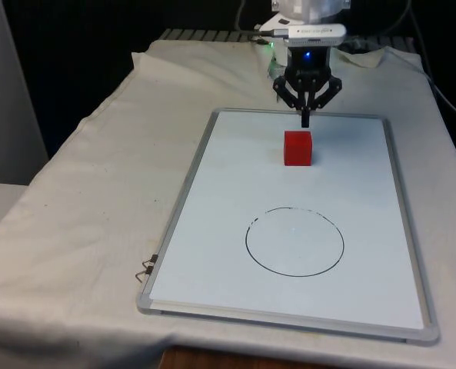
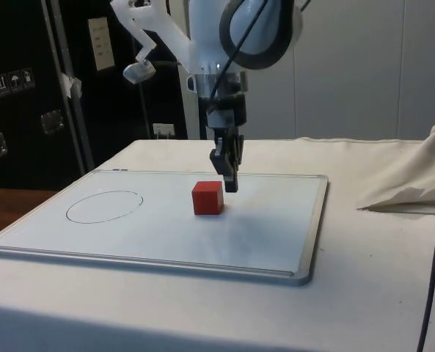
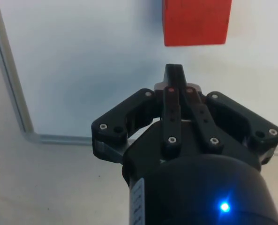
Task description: Push the cube into the marked area.
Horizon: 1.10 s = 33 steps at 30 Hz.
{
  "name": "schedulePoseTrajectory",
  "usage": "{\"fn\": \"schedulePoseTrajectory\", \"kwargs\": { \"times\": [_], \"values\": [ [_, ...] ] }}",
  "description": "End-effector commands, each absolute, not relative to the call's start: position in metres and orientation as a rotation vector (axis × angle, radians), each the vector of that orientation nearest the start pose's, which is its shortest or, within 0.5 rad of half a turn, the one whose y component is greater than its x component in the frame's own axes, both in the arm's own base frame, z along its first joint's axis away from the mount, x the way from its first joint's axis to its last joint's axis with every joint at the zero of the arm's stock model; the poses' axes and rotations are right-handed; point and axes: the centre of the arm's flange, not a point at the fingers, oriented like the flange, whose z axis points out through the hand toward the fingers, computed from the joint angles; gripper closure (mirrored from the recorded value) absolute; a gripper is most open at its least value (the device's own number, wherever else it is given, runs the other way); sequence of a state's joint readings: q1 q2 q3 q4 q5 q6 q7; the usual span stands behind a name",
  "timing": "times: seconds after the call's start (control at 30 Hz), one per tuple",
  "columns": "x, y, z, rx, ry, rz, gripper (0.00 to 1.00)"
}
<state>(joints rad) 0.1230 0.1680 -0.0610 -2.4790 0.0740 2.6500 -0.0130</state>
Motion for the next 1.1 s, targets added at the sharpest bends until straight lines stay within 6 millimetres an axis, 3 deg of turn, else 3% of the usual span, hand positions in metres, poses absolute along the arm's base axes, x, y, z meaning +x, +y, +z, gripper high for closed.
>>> {"fn": "schedulePoseTrajectory", "kwargs": {
  "times": [0.0, 0.67, 0.97, 1.07],
  "values": [
    [0.480, 0.031, 0.223, -3.101, -0.015, -0.018, 1.00],
    [0.511, 0.041, 0.186, -3.102, -0.043, -0.114, 1.00],
    [0.512, 0.030, 0.188, -3.112, -0.042, -0.103, 1.00],
    [0.511, 0.038, 0.191, -3.113, -0.034, -0.109, 1.00]
  ]
}}
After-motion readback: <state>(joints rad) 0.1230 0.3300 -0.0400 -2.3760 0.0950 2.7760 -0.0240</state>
